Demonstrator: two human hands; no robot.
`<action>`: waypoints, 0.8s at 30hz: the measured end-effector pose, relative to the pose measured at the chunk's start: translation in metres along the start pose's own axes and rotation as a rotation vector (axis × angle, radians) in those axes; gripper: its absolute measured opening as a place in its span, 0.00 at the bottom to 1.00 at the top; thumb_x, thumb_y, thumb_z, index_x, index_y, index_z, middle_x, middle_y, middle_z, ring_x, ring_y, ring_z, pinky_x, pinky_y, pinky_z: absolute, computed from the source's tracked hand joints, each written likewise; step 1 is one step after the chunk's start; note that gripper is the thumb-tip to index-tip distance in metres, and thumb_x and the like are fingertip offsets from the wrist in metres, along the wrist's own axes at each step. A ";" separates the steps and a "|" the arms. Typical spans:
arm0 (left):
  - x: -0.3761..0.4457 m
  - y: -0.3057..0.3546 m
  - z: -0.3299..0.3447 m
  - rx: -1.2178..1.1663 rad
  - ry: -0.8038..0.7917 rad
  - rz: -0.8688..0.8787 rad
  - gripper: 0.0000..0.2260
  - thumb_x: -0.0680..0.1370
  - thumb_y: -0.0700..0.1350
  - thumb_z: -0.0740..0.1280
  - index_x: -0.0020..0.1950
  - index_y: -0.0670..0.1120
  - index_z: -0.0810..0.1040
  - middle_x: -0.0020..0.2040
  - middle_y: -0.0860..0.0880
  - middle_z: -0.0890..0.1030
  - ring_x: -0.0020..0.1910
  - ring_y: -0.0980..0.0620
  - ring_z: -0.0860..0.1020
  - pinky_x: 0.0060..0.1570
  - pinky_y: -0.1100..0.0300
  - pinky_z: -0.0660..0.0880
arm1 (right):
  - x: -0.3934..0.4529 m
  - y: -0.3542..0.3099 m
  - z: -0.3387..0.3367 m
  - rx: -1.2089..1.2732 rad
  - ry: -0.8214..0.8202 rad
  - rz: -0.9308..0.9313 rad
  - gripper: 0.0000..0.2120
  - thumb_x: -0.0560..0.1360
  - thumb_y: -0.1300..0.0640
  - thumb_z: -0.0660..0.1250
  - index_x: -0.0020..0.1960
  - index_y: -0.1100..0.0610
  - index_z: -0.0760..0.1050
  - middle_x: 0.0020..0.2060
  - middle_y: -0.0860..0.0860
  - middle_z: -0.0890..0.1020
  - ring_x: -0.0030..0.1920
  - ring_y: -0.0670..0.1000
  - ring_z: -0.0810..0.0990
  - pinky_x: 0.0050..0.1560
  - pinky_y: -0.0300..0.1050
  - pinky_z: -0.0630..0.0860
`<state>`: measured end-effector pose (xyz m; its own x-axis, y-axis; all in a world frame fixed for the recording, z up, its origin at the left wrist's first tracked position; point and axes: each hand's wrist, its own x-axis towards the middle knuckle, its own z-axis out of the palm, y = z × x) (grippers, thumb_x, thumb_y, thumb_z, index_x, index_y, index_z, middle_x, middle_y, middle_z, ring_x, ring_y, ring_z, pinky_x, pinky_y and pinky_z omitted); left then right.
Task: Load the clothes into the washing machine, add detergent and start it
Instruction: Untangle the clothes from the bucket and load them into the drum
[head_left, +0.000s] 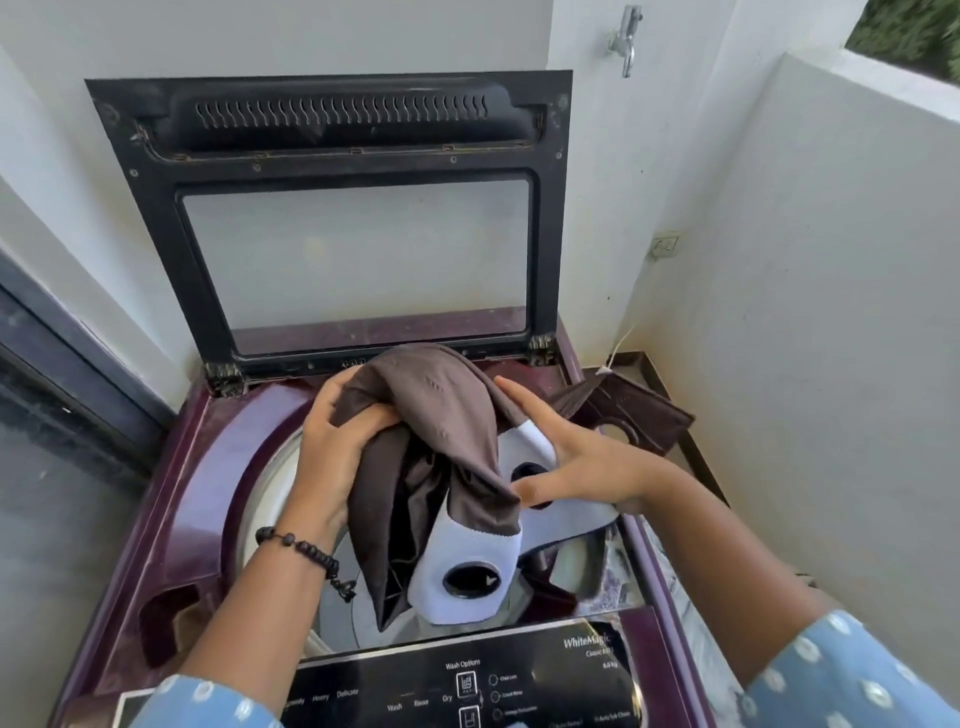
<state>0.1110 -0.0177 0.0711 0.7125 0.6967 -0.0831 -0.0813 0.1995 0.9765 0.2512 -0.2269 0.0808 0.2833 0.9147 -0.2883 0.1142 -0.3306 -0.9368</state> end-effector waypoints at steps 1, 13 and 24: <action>0.000 -0.001 -0.002 0.000 0.004 0.004 0.23 0.68 0.36 0.73 0.63 0.43 0.78 0.55 0.45 0.84 0.53 0.48 0.82 0.50 0.56 0.79 | 0.003 0.003 0.001 0.005 0.008 0.000 0.51 0.66 0.54 0.77 0.76 0.34 0.48 0.76 0.36 0.57 0.75 0.44 0.60 0.70 0.53 0.70; 0.004 -0.039 -0.057 0.177 0.031 0.018 0.23 0.65 0.40 0.74 0.58 0.54 0.77 0.56 0.53 0.82 0.54 0.56 0.80 0.50 0.65 0.75 | 0.062 0.039 0.065 -0.247 0.252 0.066 0.32 0.71 0.63 0.70 0.72 0.50 0.62 0.60 0.50 0.77 0.56 0.52 0.77 0.52 0.45 0.73; -0.003 -0.094 -0.074 0.765 -0.410 -0.489 0.41 0.64 0.58 0.78 0.73 0.59 0.63 0.74 0.52 0.66 0.73 0.52 0.66 0.70 0.58 0.64 | 0.085 0.086 0.082 -0.638 -0.103 0.367 0.29 0.74 0.58 0.67 0.73 0.61 0.63 0.67 0.61 0.71 0.68 0.60 0.70 0.65 0.47 0.70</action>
<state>0.0650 0.0125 -0.0355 0.7449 0.3356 -0.5766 0.6541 -0.1970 0.7303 0.2072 -0.1590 -0.0401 0.3223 0.7260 -0.6075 0.5688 -0.6615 -0.4887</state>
